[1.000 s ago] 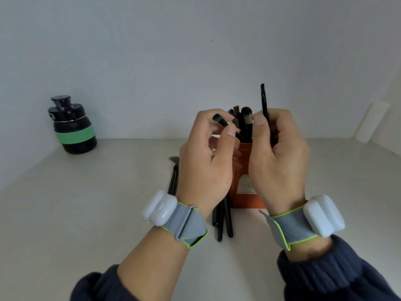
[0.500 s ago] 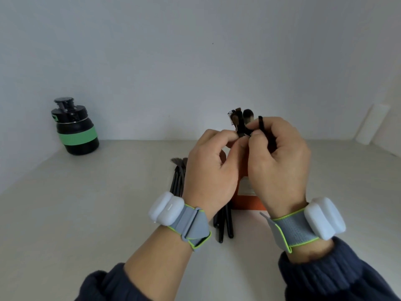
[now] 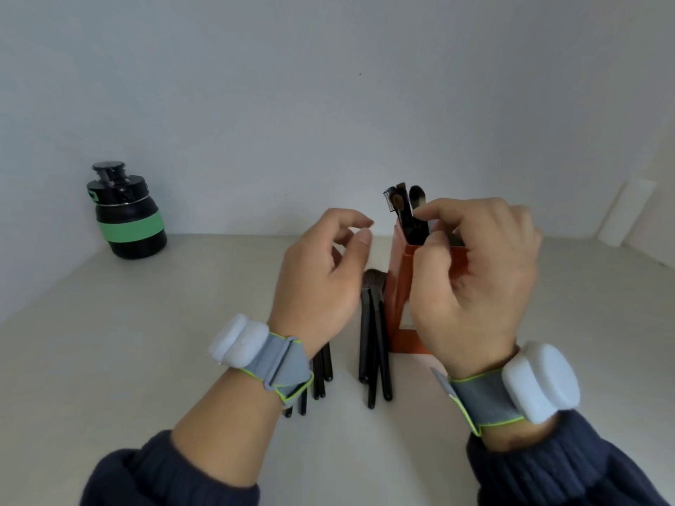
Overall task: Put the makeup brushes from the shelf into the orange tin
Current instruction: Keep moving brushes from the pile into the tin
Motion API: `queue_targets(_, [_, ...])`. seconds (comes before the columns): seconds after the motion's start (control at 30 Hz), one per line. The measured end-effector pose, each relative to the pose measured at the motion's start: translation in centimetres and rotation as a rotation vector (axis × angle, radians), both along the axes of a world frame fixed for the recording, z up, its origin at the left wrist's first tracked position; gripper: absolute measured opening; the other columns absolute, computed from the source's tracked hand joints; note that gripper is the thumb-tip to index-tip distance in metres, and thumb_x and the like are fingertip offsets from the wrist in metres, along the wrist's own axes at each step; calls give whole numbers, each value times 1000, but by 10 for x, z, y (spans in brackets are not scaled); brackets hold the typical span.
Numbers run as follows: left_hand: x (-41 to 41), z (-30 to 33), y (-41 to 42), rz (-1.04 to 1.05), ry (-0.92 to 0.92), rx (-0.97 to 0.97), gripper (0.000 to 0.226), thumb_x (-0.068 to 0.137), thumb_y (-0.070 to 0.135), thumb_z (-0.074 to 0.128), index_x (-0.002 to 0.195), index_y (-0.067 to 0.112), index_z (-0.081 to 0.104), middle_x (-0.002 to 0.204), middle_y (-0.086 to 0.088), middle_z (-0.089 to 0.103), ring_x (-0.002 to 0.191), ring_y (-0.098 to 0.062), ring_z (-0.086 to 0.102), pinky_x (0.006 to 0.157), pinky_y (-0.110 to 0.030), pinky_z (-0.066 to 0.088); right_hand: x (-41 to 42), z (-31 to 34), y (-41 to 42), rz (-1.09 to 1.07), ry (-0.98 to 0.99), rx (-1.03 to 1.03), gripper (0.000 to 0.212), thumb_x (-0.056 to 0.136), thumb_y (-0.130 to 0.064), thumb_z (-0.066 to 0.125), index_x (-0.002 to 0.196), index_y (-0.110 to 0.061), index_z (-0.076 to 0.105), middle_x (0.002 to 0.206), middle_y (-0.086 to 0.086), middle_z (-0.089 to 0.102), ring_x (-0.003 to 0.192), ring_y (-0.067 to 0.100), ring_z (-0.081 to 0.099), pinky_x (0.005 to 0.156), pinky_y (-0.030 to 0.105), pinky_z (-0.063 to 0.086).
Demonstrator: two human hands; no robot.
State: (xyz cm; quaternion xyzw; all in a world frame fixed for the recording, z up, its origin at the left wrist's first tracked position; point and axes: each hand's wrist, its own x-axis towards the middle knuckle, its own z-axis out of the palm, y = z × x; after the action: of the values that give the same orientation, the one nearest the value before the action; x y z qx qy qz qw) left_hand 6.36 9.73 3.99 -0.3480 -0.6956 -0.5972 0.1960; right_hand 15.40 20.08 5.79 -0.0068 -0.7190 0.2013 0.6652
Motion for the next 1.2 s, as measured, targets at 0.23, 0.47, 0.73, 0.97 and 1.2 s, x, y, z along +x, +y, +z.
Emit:
queue_targets(0.23, [-38, -13, -41, 202, -63, -494, 14, 89, 26, 60, 102, 31, 61, 80, 10, 64, 63, -11, 54, 61, -28, 38, -6, -15, -20, 277, -277, 191, 18, 89, -14, 53, 92, -9, 71, 80, 1, 61, 68, 21, 59, 61, 36, 50])
queue_targets(0.47, [-53, -23, -61, 233, -307, -906, 25, 84, 29, 62, 109, 28, 56, 90, 8, 63, 92, -21, 61, 78, -30, 47, -17, -39, -31, 125, -909, 419, 26, 98, -40, 42, 110, -26, 61, 97, -6, 62, 86, 20, 64, 69, 38, 53])
queue_targets(0.73, [-49, -26, -59, 232, -394, -867, 28, 79, 26, 64, 105, 25, 55, 95, -5, 66, 71, -26, 68, 65, -37, 61, -25, -47, -38, 99, -1107, 407, 17, 97, -27, 46, 110, -17, 52, 96, 3, 62, 84, 28, 62, 62, 34, 39])
queue_targets(0.97, [-45, -26, -55, 303, -383, -890, 40, 79, 33, 68, 115, 20, 55, 104, -5, 65, 74, -25, 66, 71, -31, 57, -30, -45, -43, 7, -1252, 289, 23, 94, -24, 52, 111, -9, 48, 101, 10, 66, 88, 33, 66, 64, 34, 43])
queue_targets(1.2, [-39, -22, -52, 342, -335, -920, 21, 83, 24, 62, 92, 6, 70, 86, -15, 72, 62, -27, 65, 64, -38, 61, -30, -39, -42, 51, -1214, 90, 13, 90, -11, 52, 83, -13, 41, 78, 0, 43, 61, 14, 40, 50, 23, 26])
